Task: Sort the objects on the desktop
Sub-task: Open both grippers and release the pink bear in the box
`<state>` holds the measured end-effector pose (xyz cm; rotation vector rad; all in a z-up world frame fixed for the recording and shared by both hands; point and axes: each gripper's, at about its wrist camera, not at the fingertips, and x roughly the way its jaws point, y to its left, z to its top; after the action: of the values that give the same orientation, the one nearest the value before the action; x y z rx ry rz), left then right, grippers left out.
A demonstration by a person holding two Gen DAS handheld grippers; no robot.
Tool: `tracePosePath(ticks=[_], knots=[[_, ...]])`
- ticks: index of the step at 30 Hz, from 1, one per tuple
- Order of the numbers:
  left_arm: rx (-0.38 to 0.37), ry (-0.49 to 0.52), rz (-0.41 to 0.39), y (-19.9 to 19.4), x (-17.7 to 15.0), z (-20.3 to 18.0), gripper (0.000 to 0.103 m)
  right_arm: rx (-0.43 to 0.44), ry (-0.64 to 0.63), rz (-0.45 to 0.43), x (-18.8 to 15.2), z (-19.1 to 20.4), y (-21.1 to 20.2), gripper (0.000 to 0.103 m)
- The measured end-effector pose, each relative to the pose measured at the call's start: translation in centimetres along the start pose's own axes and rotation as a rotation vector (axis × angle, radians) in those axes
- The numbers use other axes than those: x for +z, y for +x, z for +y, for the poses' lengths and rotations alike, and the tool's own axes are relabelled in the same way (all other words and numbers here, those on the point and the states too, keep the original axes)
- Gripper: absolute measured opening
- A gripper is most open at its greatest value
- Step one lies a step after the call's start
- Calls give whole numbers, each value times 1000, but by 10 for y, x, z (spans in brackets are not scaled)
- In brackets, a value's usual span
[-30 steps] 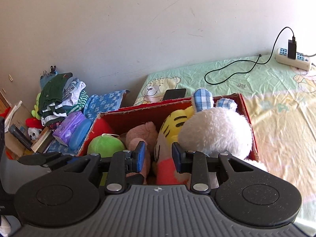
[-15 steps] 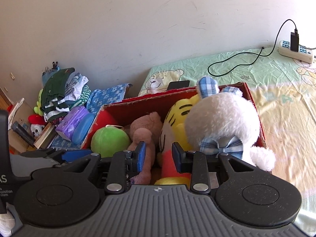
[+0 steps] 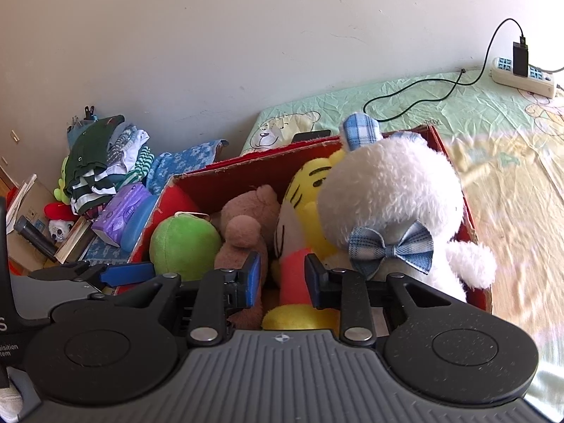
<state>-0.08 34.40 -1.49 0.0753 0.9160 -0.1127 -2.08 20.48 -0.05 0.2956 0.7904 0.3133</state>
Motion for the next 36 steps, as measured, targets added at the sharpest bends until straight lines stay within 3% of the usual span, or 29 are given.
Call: tracePosePath(ticks=[11, 15, 21, 27, 36], knots=[[63, 85, -5, 6, -4, -17, 103, 3, 9, 3, -6, 4, 3, 30], [63, 126, -35, 2, -6, -25, 103, 53, 3, 8, -8, 10, 2, 32], [-7, 41, -6, -9, 0, -22, 102, 60, -18, -54, -4, 8, -17, 32], [38, -27, -20, -25, 6, -33, 102, 50, -22, -113, 2, -10, -39, 33], [159, -92, -7, -36, 7, -63, 102, 120, -41, -92, 10, -41, -58, 33]])
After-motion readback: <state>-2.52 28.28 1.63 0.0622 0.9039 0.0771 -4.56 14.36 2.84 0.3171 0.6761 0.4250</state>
